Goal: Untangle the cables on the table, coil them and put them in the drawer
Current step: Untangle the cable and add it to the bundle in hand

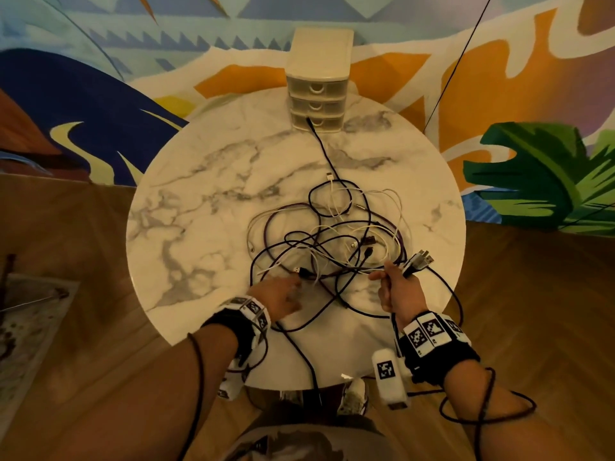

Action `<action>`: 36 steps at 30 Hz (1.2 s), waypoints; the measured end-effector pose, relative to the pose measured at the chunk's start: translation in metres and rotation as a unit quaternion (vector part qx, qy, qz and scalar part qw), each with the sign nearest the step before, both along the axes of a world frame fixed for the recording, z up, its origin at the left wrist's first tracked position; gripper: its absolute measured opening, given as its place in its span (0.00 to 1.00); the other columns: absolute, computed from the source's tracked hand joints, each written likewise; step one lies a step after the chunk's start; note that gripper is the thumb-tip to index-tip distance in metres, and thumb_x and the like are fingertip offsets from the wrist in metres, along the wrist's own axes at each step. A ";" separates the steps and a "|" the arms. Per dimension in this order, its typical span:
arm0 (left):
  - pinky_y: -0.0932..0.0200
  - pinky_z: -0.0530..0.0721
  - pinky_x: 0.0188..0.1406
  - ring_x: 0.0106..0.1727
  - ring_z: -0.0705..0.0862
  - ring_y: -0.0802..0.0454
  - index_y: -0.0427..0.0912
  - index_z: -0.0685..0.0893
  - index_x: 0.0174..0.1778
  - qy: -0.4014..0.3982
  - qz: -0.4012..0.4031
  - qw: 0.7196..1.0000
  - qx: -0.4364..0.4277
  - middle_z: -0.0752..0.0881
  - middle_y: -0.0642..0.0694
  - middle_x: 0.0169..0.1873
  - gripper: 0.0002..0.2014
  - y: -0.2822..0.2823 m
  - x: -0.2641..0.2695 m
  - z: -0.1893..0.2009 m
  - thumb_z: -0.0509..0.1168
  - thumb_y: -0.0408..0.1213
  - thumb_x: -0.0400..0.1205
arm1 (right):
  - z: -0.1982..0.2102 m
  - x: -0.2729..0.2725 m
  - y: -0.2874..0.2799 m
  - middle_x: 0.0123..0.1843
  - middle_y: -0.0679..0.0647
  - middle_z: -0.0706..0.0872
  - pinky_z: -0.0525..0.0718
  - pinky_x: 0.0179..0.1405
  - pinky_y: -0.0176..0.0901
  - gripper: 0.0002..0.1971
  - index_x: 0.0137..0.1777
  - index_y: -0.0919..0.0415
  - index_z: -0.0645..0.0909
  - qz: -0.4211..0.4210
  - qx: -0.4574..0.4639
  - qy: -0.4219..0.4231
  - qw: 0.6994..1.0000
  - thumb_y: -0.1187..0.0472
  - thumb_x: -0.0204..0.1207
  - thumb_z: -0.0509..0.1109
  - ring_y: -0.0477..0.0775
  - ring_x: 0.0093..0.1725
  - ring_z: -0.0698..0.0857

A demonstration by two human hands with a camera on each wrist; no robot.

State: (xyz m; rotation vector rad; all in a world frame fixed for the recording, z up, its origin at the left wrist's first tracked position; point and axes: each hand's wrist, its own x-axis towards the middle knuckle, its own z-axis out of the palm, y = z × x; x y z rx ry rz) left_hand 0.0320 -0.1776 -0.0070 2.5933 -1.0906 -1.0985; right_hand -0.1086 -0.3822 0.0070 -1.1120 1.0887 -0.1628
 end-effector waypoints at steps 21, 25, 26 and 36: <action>0.62 0.73 0.16 0.14 0.72 0.51 0.39 0.79 0.40 -0.173 0.391 0.800 -0.421 0.81 0.38 0.22 0.17 0.016 0.107 0.137 0.52 0.43 0.87 | -0.006 0.000 -0.006 0.10 0.49 0.65 0.54 0.14 0.28 0.25 0.30 0.63 0.82 -0.045 -0.008 0.017 0.999 0.50 0.84 0.57 0.45 0.11 0.58; 0.66 0.66 0.12 0.12 0.69 0.51 0.43 0.75 0.35 -0.055 0.505 0.706 -0.494 0.79 0.40 0.20 0.16 0.009 0.110 0.129 0.50 0.39 0.87 | -0.007 0.001 -0.005 0.10 0.49 0.66 0.54 0.14 0.26 0.25 0.29 0.62 0.80 -0.050 -0.006 0.017 0.999 0.52 0.85 0.57 0.45 0.10 0.59; 0.65 0.66 0.13 0.11 0.69 0.50 0.42 0.74 0.33 -0.004 0.529 0.701 -0.478 0.78 0.42 0.17 0.16 0.006 0.106 0.120 0.51 0.38 0.86 | -0.007 0.000 -0.005 0.10 0.49 0.66 0.54 0.14 0.26 0.25 0.30 0.63 0.80 -0.052 -0.007 0.018 0.998 0.52 0.85 0.56 0.45 0.10 0.59; 0.59 0.83 0.28 0.28 0.84 0.47 0.39 0.74 0.39 0.387 0.400 0.645 -0.524 0.85 0.41 0.25 0.16 -0.042 0.057 0.141 0.49 0.41 0.88 | -0.007 0.004 0.010 0.09 0.48 0.67 0.56 0.12 0.28 0.24 0.35 0.70 0.82 0.005 -0.035 0.029 0.999 0.55 0.85 0.57 0.44 0.09 0.60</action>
